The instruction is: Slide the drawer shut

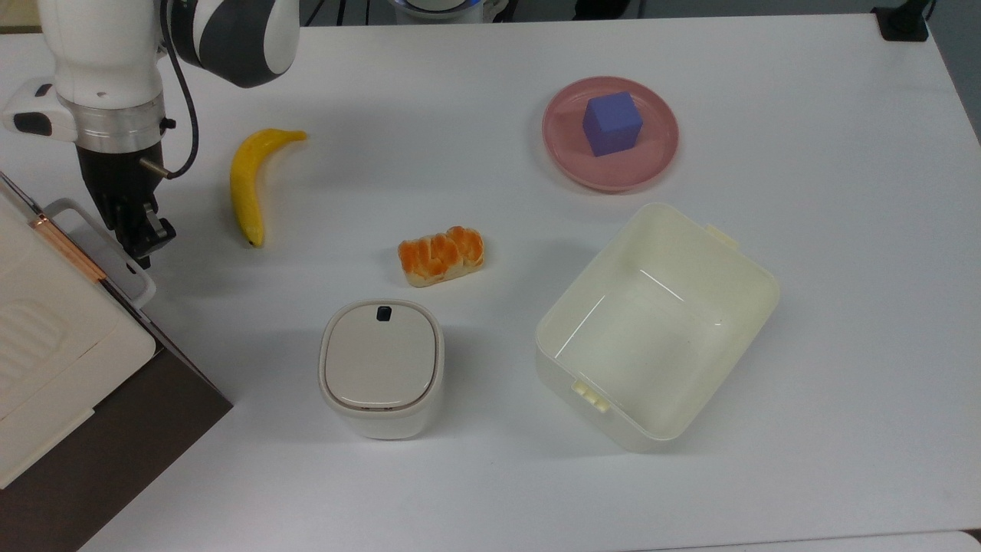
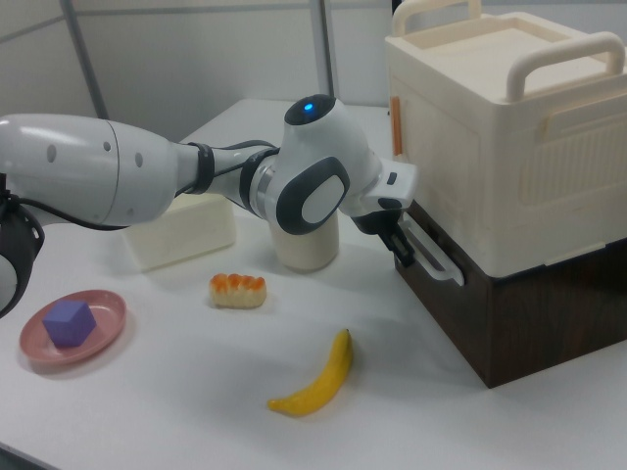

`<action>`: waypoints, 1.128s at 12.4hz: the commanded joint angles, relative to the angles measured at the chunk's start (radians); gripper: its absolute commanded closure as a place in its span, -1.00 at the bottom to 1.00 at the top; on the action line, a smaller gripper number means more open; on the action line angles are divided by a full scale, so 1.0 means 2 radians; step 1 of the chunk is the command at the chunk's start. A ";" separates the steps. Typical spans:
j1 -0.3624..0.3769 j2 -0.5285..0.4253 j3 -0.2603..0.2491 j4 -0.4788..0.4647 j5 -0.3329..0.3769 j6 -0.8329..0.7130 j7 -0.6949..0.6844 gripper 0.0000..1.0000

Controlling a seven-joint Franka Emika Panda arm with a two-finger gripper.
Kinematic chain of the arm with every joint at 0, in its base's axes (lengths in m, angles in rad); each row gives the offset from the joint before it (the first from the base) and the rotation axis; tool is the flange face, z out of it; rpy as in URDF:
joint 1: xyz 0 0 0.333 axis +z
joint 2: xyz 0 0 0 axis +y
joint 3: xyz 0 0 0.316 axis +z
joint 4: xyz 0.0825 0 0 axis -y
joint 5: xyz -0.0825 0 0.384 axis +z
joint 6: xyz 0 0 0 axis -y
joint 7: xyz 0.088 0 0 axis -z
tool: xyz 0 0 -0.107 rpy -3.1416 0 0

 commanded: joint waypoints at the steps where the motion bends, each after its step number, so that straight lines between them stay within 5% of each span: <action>1: 0.006 0.005 -0.003 0.001 -0.018 0.033 0.000 1.00; 6: 0.064 -0.013 0.013 0.000 -0.041 -0.027 0.001 1.00; 9: 0.071 -0.039 0.071 0.002 -0.042 -0.061 0.000 1.00; 14: 0.072 -0.085 0.122 0.000 -0.042 -0.181 -0.025 1.00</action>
